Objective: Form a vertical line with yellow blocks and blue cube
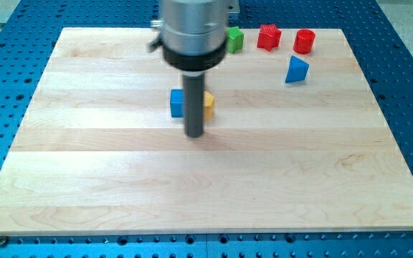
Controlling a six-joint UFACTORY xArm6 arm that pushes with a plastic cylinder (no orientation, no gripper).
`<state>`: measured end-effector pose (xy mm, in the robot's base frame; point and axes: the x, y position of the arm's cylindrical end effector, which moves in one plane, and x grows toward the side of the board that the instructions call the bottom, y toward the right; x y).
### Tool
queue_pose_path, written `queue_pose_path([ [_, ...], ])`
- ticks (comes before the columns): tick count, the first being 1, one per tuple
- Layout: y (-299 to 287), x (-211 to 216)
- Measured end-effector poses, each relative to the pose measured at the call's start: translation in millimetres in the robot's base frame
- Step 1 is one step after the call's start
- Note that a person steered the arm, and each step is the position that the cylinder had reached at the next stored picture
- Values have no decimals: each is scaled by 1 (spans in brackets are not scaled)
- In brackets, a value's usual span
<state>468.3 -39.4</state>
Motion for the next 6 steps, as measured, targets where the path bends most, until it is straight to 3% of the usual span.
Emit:
queue_pose_path([
  [2,-14,-57],
  [3,-52,-39],
  [4,-46,-70],
  [5,-54,-77],
  [6,-26,-78],
])
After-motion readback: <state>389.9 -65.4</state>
